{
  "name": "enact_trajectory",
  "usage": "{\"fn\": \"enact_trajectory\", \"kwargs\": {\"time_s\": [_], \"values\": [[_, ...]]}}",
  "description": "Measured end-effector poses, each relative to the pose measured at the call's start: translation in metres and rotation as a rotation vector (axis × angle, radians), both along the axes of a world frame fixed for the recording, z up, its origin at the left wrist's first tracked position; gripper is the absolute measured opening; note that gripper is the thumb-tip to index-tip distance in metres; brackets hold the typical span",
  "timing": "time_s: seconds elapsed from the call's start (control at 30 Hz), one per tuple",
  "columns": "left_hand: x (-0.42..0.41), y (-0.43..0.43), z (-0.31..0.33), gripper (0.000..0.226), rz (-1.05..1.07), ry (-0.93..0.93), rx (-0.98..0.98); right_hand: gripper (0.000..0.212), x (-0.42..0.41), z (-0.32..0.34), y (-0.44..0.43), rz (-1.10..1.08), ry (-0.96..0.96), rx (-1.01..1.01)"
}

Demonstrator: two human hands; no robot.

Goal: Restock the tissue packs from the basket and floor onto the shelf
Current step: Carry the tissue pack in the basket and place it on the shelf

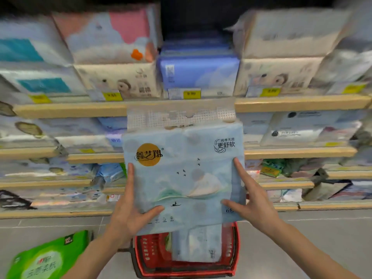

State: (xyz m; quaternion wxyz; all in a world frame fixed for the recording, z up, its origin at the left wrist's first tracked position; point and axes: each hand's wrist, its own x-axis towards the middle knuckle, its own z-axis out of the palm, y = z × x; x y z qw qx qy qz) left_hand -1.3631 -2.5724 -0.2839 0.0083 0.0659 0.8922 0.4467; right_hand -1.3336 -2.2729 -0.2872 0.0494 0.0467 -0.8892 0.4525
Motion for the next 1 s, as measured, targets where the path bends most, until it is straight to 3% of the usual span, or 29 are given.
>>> {"fn": "enact_trajectory", "kwargs": {"time_s": [0.5, 0.77, 1.0], "values": [[0.053, -0.055, 0.285, 0.119, 0.043, 0.551, -0.017, 0.109, 0.033, 0.288, -0.06, 0.038, 0.515, 0.008], [0.084, -0.144, 0.377, 0.125, 0.043, 0.746, 0.042, 0.109, 0.058, 0.382, -0.145, 0.068, 0.707, -0.004], [0.105, -0.207, 0.427, 0.12, 0.04, 0.878, 0.012, 0.113, 0.073, 0.425, -0.208, 0.081, 0.884, 0.01]]}}
